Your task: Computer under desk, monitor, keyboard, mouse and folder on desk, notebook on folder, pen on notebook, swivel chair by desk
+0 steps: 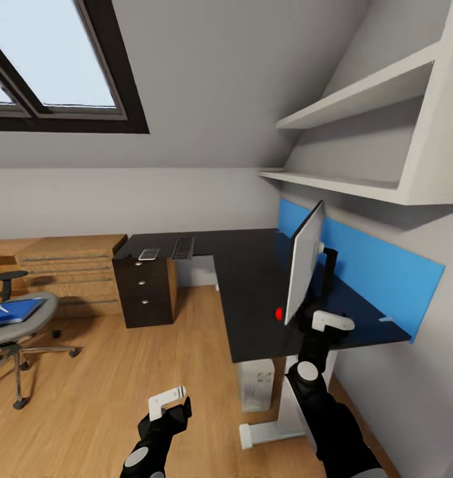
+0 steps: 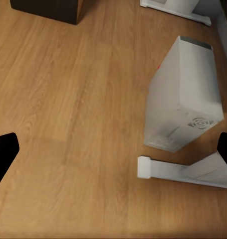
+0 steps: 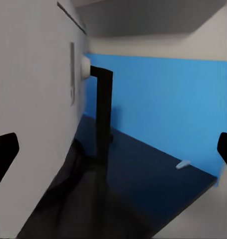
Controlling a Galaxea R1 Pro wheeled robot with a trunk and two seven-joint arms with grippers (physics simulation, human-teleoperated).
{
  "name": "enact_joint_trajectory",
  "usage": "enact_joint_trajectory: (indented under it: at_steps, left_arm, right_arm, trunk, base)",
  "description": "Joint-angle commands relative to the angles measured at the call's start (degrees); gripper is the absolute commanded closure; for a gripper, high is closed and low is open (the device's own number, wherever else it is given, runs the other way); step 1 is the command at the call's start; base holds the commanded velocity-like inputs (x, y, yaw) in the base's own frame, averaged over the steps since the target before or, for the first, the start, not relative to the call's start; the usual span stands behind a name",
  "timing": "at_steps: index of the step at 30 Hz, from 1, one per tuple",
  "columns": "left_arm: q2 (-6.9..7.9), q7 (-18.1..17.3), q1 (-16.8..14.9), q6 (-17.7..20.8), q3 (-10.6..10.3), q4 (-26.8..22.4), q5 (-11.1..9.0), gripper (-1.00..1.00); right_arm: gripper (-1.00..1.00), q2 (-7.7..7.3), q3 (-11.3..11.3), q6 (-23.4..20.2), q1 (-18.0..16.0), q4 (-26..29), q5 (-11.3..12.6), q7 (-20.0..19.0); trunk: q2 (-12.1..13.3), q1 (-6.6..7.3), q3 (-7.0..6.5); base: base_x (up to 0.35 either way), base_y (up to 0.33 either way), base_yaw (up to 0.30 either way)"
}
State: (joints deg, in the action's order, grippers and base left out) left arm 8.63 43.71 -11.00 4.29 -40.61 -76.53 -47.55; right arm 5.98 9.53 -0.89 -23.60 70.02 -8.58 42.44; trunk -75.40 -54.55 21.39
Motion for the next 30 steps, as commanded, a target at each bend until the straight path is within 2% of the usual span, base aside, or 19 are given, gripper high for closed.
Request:
enact_joint_trajectory:
  at_steps: [1, 4, 10, 12, 14, 16, 30]
  left_arm:
    - [0.05, 0.41, -0.07, 0.28, -0.05, -0.11, -0.09, -1.00]
    - [0.12, 0.41, -0.07, 0.28, 0.30, -0.11, -0.09, -1.00]
    - [0.23, 0.50, -0.07, 0.28, 0.96, -0.11, -0.09, -1.00]
    - [0.19, 0.48, -0.07, 0.28, 1.93, -0.11, -0.09, -1.00]
    - [0.17, 0.26, -0.07, 0.34, 3.87, -0.11, -0.09, -1.00]
    - [0.16, 0.22, -0.07, 0.35, 4.18, -0.11, -0.09, -1.00]
    - [0.16, 0.01, -0.07, 0.37, 4.66, -0.11, -0.17, -1.00]
  right_arm:
    - [-1.00, 0.00, 0.06, -0.09, -0.04, -0.04, -0.22, 0.21]
    - [-1.00, 0.07, 0.17, 0.01, -0.04, -0.05, -0.14, 0.07]
    - [-1.00, 0.19, 1.00, -0.06, -0.04, -0.10, -0.10, -0.01]
    - [-1.00, 0.22, 2.46, -0.01, -0.04, -0.03, -0.15, 0.02]
    - [-1.00, 0.19, 6.15, 0.08, -0.04, 0.06, -0.16, 0.36]
    - [-1.00, 0.20, 6.77, 0.09, -0.04, 0.08, -0.14, 0.43]
    - [-1.00, -0.08, 7.95, 0.21, 0.03, -0.19, -0.24, 0.04]
  trunk:
    - [-0.04, 0.00, 0.07]
    - [-0.04, 0.00, 0.07]
    - [-0.04, 0.00, 0.07]
    - [-0.04, 0.00, 0.07]
    - [-0.04, 0.00, 0.07]
    - [-0.04, 0.00, 0.07]
    - [-0.04, 0.00, 0.07]
  base:
    - [-0.033, -0.334, 0.000]
    - [-0.014, -0.338, 0.000]
    - [-0.002, -0.082, 0.000]
    - [0.000, -0.020, 0.000]
    - [0.000, -0.008, 0.000]
    - [0.000, -0.003, 0.000]
    - [0.000, -0.023, -0.007]
